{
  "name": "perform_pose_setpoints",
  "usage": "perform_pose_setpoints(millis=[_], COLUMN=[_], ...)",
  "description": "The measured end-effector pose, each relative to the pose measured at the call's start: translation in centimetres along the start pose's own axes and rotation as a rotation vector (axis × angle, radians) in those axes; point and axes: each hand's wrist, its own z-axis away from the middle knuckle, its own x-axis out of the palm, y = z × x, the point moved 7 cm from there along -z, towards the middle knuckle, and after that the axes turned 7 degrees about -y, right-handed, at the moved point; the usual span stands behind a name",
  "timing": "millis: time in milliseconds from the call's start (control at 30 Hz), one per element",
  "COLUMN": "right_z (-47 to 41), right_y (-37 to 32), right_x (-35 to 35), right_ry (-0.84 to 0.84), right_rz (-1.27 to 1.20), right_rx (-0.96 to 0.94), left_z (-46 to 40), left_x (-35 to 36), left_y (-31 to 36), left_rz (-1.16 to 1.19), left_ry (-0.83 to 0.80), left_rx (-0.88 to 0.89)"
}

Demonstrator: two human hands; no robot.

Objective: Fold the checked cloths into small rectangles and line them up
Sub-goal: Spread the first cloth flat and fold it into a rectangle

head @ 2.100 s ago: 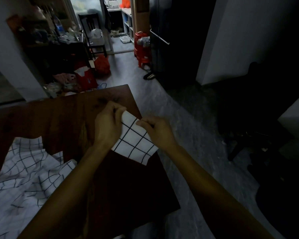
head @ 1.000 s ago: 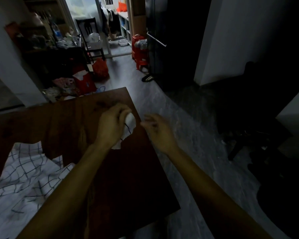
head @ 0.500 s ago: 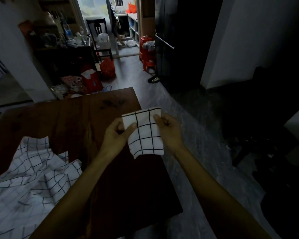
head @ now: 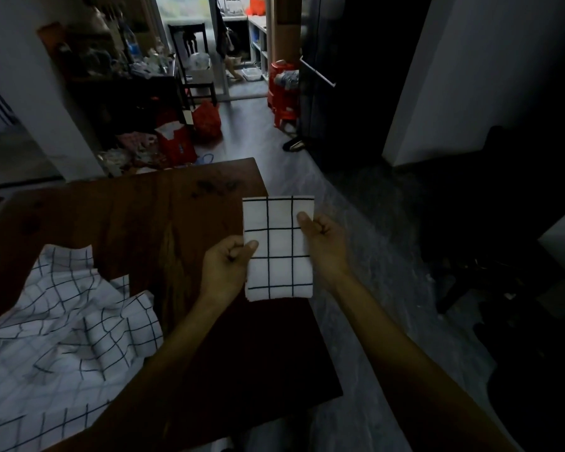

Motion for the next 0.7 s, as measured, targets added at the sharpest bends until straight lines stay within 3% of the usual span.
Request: perform_pose_setpoints(millis=[367, 700], right_z=[0.7, 1.9], right_y=[2.2, -0.2], right_x=[1.6, 4.6], right_ry=[-0.073, 0.017], right_rz=[0.133, 0.093], right_rx=[0.132, 0.014], left_z=[0.1, -0.7], left_x=[-2.3, -6.4], left_y=[-0.8, 0.6], left_rz=[0.019, 0.086], left_ry=[0.079, 0.055], left_rx=[-0.03, 0.04])
